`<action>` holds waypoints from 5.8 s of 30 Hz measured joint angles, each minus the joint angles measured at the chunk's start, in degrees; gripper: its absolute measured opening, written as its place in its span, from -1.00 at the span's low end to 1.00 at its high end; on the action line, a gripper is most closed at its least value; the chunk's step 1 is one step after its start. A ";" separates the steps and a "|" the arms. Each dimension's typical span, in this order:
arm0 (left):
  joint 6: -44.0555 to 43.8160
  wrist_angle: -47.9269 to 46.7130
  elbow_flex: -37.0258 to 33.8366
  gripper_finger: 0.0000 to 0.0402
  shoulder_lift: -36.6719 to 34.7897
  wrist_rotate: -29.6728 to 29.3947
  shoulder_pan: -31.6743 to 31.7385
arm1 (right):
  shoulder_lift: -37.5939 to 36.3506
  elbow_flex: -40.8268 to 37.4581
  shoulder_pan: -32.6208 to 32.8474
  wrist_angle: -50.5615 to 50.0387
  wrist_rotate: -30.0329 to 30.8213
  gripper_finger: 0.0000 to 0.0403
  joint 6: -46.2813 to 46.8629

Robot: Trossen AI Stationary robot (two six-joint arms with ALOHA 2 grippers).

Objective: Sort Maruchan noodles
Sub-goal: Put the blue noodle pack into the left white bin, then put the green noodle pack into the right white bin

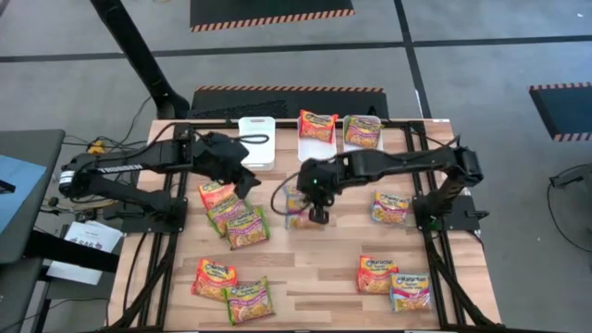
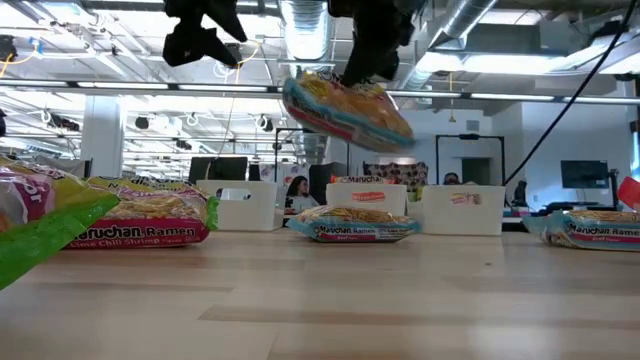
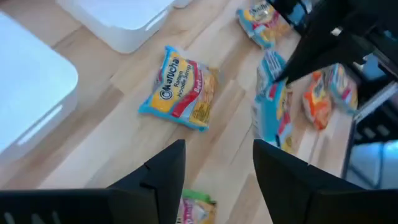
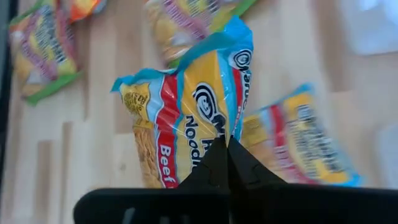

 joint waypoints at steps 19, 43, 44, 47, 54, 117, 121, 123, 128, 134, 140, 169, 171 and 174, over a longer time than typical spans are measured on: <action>-7.58 16.32 -0.02 -0.14 8.59 4.14 5.51 | 0.02 4.39 -7.04 -1.02 4.69 -1.00 -5.56; -4.51 24.49 0.11 -0.14 19.16 12.30 6.31 | 0.07 4.39 -8.07 -0.54 4.62 -1.00 -6.39; -4.39 24.15 0.11 -0.14 19.25 12.59 6.31 | 0.07 4.39 -8.07 -0.38 4.62 -1.00 -6.40; -3.35 24.42 0.11 -0.14 19.16 13.27 6.31 | 0.07 4.73 -8.05 -0.04 4.64 -1.00 -6.46; -2.13 25.95 0.09 -0.18 19.16 15.01 6.31 | 0.04 4.85 -8.07 1.10 4.62 -1.00 -6.72; 42.06 18.47 0.13 -0.69 21.66 26.24 51.75 | 0.04 26.07 -23.59 -12.29 4.58 0.01 -4.27; 42.05 20.59 0.11 -0.69 25.43 28.15 51.80 | 0.04 26.07 -24.39 -12.29 4.58 0.01 -3.96; 42.02 21.08 0.11 -0.69 27.09 27.73 51.76 | 0.04 26.07 -24.74 -12.29 4.58 0.01 -3.25; 43.00 22.92 0.11 -0.68 29.46 27.80 51.80 | 0.04 26.07 -25.01 -12.31 4.60 0.01 -3.18; 43.11 23.42 0.11 -0.58 30.37 26.10 51.82 | 0.04 26.07 -24.97 -12.31 4.60 0.01 -3.20; 43.64 22.66 0.11 -0.38 30.37 25.23 51.84 | 0.04 26.07 -24.97 -12.31 4.60 0.01 -3.20; 50.12 -12.78 26.15 -0.06 30.35 24.16 52.06 | 0.04 26.07 -24.95 -15.09 4.03 0.01 -3.35; 50.97 -17.91 28.91 -0.07 30.33 27.67 51.95 | 0.04 26.07 -24.97 -17.43 2.48 0.01 -3.35; 51.28 -24.23 30.86 -0.09 30.29 35.25 51.46 | 0.04 26.07 -24.97 -20.93 1.58 0.01 -3.39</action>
